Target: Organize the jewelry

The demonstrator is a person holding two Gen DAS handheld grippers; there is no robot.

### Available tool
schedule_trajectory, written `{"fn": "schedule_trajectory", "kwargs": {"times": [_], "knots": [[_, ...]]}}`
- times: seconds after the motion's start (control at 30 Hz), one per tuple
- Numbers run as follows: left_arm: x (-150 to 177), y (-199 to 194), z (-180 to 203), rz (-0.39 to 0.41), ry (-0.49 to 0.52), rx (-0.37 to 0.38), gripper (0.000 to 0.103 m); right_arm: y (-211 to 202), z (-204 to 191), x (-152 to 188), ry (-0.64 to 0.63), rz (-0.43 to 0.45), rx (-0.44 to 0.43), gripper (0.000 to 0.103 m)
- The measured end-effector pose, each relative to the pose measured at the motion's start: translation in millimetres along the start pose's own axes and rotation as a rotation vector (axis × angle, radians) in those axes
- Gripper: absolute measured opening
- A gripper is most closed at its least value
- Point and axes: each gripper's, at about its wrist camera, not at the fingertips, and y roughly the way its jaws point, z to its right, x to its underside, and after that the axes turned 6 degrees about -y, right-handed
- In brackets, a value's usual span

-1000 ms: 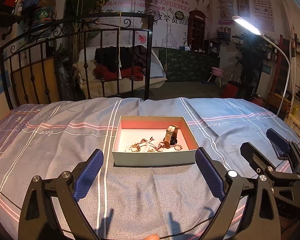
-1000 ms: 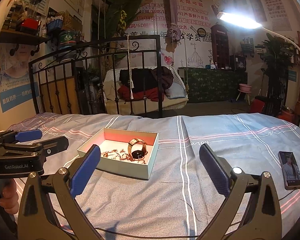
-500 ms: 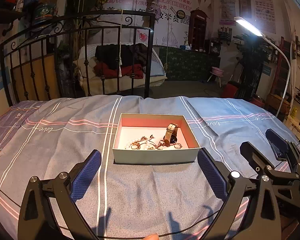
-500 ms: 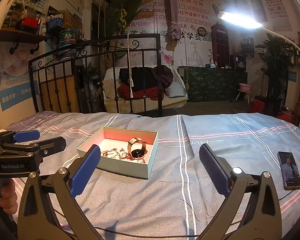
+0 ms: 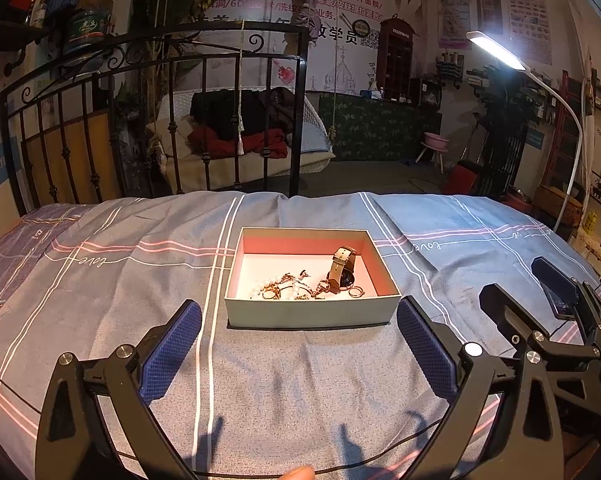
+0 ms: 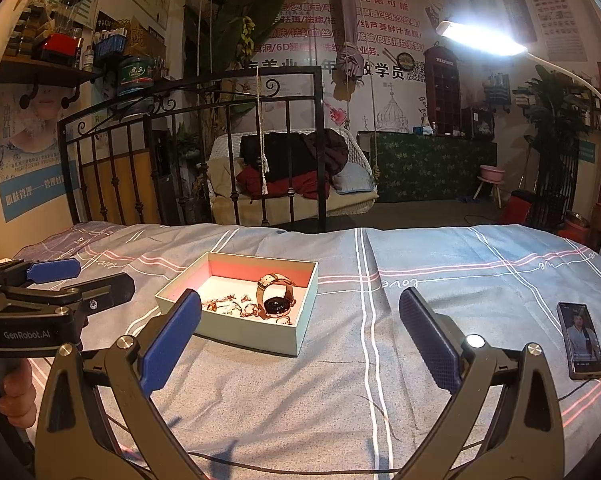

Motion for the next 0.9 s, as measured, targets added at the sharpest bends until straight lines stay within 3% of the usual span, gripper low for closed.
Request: {"fn": "schedule_trajectory", "kwargs": {"times": [0.9], "knots": [[0.2,-5.2,-3.4,0.028,-0.005,-0.023,0.096,-3.5,3.8,-1.5,0.000,-0.003,0.012,0.097]]}}
